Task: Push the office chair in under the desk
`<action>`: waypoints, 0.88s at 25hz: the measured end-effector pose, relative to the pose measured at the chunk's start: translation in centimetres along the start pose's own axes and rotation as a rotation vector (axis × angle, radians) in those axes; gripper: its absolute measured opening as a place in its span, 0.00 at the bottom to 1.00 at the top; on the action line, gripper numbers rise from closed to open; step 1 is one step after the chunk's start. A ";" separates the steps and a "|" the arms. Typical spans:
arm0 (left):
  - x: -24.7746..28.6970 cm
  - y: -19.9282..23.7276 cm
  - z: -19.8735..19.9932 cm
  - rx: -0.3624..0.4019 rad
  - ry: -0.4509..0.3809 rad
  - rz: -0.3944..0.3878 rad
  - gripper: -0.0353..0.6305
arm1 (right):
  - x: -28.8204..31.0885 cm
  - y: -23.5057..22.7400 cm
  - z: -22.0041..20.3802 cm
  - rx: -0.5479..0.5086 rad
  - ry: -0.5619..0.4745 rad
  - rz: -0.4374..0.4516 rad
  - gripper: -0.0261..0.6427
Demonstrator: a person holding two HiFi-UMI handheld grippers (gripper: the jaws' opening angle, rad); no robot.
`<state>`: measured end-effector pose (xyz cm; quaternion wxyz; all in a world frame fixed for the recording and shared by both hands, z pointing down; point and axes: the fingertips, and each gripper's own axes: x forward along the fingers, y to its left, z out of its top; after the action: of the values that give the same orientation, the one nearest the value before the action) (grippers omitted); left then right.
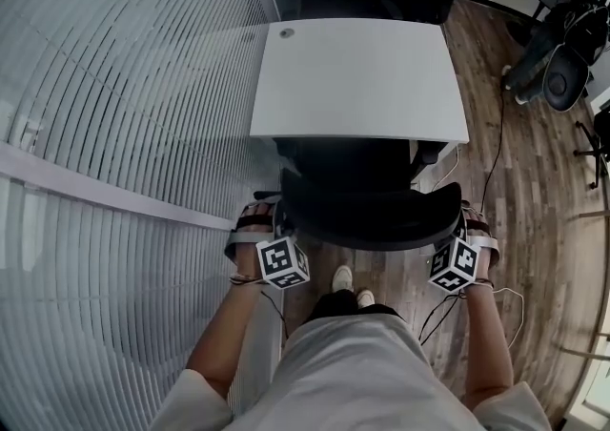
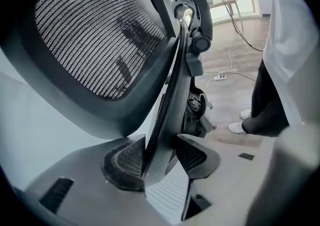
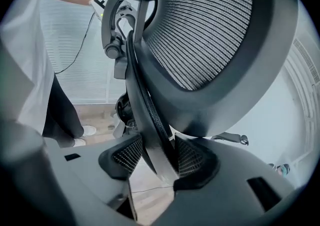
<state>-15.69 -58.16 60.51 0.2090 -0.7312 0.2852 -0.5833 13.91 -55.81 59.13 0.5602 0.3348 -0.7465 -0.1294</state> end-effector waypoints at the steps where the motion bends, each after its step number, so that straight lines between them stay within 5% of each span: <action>1: 0.3 0.2 -0.1 0.002 -0.002 -0.002 0.36 | 0.3 -0.1 0.1 0.003 0.001 -0.001 0.36; 22: 3.2 4.5 -0.3 -0.011 0.028 0.000 0.36 | 3.0 -4.2 1.8 -0.008 -0.009 -0.007 0.36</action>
<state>-16.23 -63.67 60.09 0.2011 -0.7239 0.2914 -0.5921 13.31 -61.19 58.41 0.5577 0.3349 -0.7473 -0.1358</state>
